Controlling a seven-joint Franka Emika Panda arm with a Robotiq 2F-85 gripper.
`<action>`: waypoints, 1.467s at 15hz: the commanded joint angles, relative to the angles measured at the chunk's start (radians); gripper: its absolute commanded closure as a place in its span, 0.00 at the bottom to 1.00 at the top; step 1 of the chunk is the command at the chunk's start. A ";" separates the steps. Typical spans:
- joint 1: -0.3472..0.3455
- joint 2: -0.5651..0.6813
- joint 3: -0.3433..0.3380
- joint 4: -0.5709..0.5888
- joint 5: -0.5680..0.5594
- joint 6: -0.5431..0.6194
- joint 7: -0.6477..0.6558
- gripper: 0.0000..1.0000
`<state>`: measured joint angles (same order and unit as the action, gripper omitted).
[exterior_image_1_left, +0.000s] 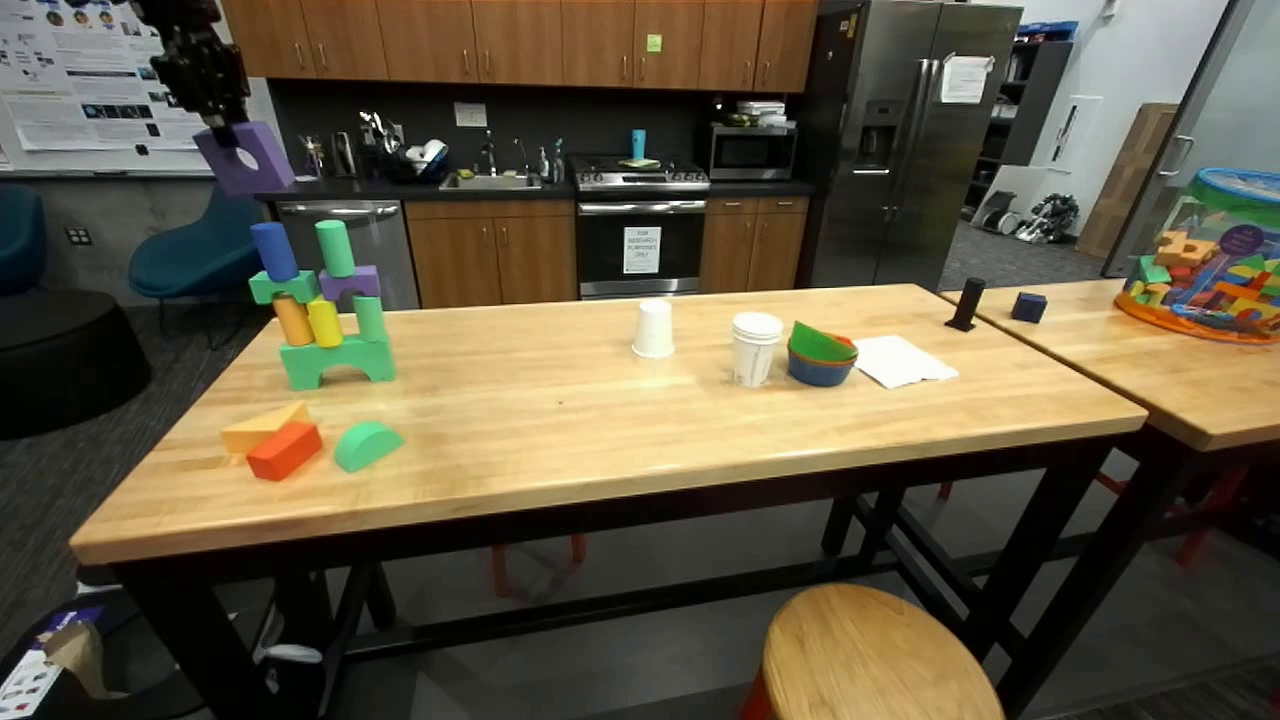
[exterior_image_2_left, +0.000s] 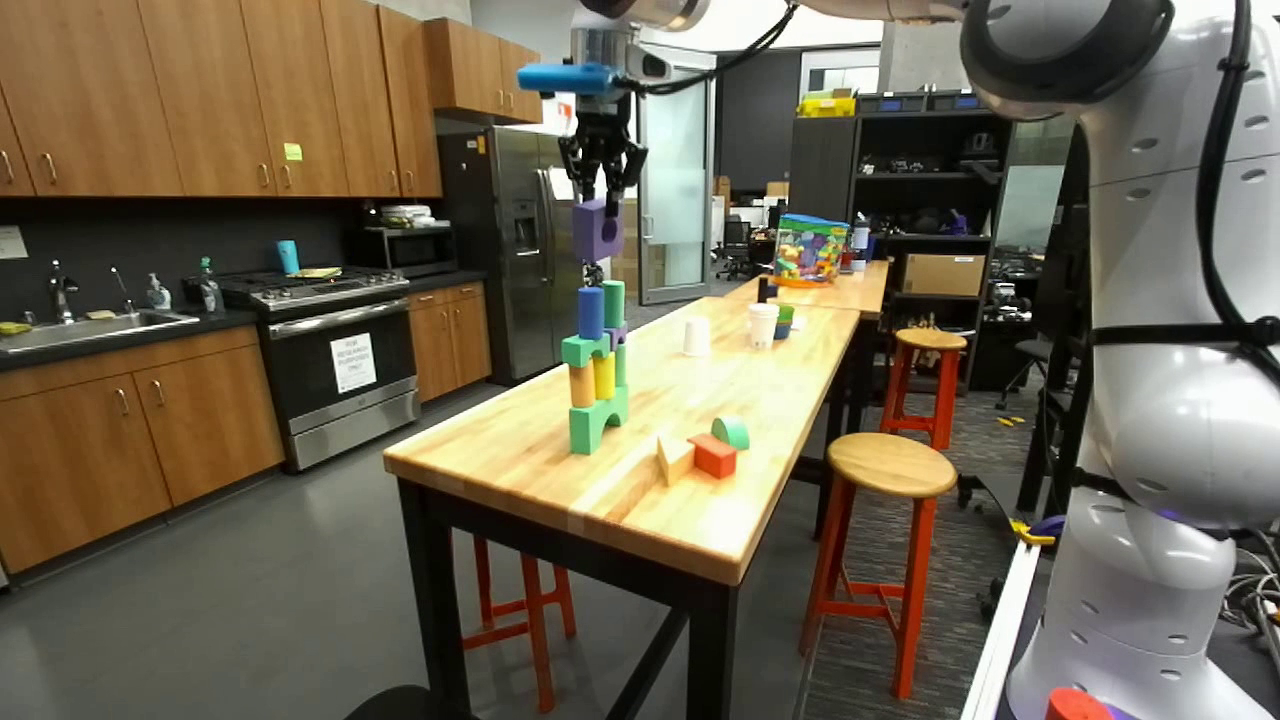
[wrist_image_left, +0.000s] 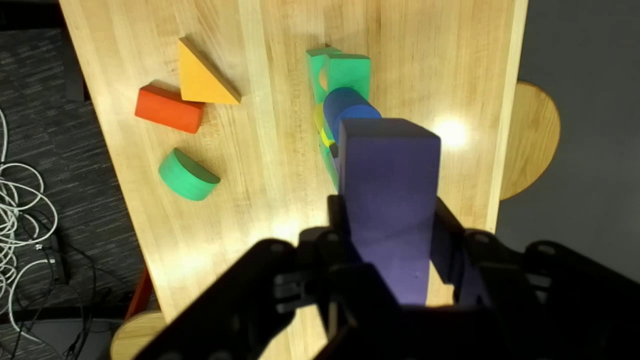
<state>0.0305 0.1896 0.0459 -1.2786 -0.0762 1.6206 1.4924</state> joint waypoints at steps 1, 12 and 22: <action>-0.007 0.018 0.001 0.010 0.018 0.012 -0.031 0.85; -0.045 0.079 -0.003 0.088 0.031 0.002 -0.101 0.85; -0.047 0.183 0.003 0.263 0.056 -0.148 -0.084 0.85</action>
<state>-0.0134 0.3290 0.0471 -1.1105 -0.0356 1.5372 1.4066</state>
